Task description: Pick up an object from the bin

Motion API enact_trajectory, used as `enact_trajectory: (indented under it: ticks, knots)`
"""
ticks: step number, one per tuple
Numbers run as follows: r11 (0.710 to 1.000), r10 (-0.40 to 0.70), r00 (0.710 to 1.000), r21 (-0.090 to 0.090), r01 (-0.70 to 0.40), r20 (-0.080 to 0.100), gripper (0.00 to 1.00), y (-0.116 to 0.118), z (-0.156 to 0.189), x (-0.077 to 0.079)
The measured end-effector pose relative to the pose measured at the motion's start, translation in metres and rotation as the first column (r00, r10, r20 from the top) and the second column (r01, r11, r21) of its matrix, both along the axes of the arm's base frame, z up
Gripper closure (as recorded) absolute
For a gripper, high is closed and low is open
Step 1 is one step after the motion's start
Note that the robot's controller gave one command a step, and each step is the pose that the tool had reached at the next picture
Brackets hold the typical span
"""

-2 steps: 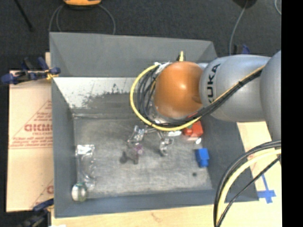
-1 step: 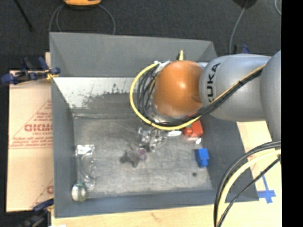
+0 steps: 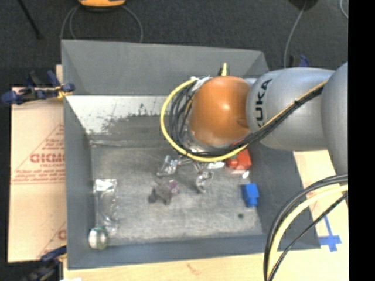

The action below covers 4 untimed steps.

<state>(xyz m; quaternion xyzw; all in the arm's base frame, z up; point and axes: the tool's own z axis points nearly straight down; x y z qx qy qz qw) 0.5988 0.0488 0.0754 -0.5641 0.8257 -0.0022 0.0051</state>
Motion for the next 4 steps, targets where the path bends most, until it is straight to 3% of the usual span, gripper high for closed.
enact_trajectory:
  ticks: [1,2,3,4]
  knots:
    - [0.991,0.134,0.991,-0.007,-0.134,-0.003,0.0,0.031,0.0,-0.009]
    - [0.991,0.132,0.991,-0.003,-0.132,0.0,1.0,0.033,0.002,-0.008]
    - [0.926,0.379,0.926,-0.003,-0.379,-0.003,1.0,0.047,0.073,0.018]
    - [0.907,0.421,0.907,-0.005,-0.421,0.001,1.0,0.046,0.211,0.022]
